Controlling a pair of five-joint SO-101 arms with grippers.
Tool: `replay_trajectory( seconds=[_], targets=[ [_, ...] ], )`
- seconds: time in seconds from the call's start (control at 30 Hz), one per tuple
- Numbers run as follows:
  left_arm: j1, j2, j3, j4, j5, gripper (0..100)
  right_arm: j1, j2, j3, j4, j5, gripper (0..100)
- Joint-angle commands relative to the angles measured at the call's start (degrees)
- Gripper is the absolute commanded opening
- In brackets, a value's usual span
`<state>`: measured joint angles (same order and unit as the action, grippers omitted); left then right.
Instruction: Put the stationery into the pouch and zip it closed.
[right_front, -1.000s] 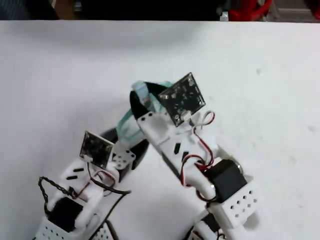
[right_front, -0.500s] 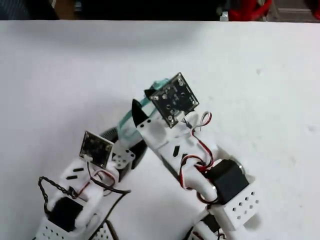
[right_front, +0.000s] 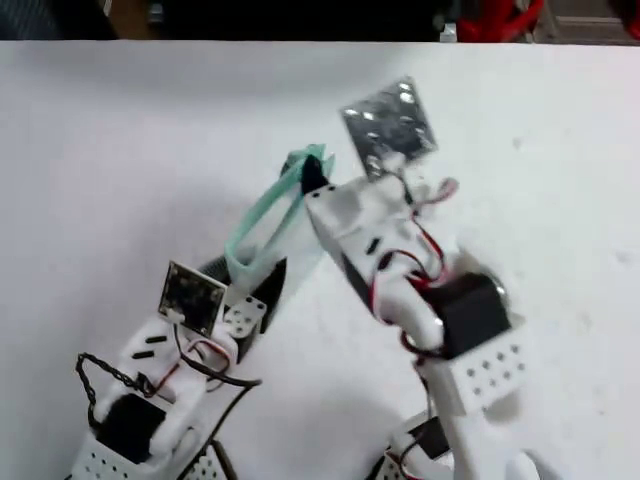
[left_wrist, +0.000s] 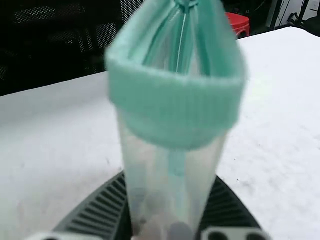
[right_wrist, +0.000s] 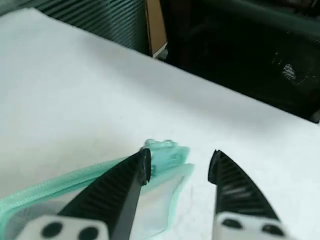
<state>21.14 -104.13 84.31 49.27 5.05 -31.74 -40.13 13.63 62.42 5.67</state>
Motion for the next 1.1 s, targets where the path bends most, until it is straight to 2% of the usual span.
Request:
replay_trajectory(
  seconds=[0.0,0.3,0.5,0.77,0.87,1.07],
  targets=[
    [0.7,-0.4,-2.7,-0.2,0.1,14,-1.7,1.4,-3.3,0.1,-0.7,19.0],
    [0.7,-0.4,-2.7,-0.3,0.0,13,-1.3,4.3,-4.3,-0.6,-1.0,19.0],
    [0.7,-0.4,-2.7,-0.3,0.0,13,0.1,10.3,-9.5,1.9,-12.1,18.7],
    [0.7,-0.4,-2.7,-0.3,-2.6,13,-0.2,17.1,-20.6,7.0,-13.4,18.7],
    [0.7,-0.4,-2.7,-0.3,-2.6,13,-0.3,18.5,-23.6,8.6,-17.1,19.0],
    [0.7,-0.4,-2.7,-0.3,-2.6,13,-0.3,21.8,-25.0,11.0,-18.9,18.0]
  ],
)
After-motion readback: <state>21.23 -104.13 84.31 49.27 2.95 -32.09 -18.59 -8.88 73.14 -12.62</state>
